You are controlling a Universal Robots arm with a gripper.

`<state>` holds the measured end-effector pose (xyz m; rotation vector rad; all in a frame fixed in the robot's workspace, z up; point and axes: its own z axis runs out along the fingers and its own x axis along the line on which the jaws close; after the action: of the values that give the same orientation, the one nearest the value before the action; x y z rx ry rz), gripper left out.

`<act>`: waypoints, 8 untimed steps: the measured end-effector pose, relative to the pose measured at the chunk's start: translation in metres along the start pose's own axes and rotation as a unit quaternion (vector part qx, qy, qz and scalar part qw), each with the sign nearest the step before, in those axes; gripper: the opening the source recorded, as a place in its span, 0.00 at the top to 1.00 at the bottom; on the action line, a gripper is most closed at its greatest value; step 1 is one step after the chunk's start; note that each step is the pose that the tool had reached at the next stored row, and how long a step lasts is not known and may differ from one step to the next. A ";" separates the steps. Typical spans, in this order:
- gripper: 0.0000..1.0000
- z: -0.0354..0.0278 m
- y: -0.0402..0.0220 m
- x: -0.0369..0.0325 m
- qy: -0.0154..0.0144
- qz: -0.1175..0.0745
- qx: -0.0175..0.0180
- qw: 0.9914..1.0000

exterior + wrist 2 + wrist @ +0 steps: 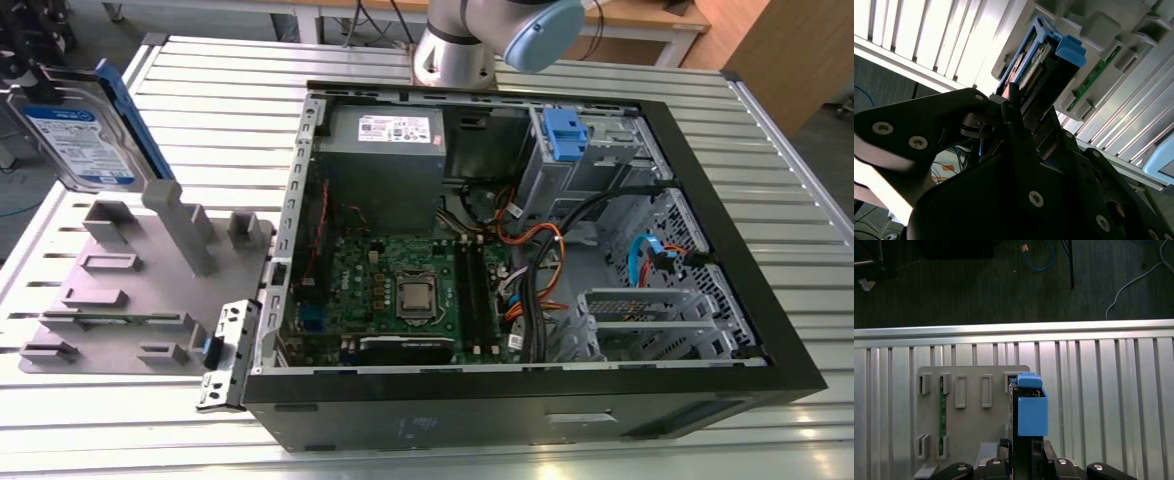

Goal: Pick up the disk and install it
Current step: 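Pick up the disk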

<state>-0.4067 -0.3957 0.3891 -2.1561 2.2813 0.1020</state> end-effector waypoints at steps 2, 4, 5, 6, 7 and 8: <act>0.65 -0.0020 0.0000 -0.0001 0.000 0.000 0.000 1.000; 0.65 -0.0055 0.0002 -0.0003 0.000 0.000 0.000 1.000; 0.65 -0.0077 0.0003 -0.0004 0.000 0.000 0.000 1.000; 0.65 -0.0101 0.0005 -0.0005 0.000 0.000 0.000 1.000; 0.65 -0.0125 0.0006 -0.0006 0.000 0.000 0.000 1.000; 0.65 -0.0151 0.0007 -0.0007 0.000 0.000 0.000 1.000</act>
<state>-0.4067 -0.3957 0.4042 -2.1558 2.2810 0.1018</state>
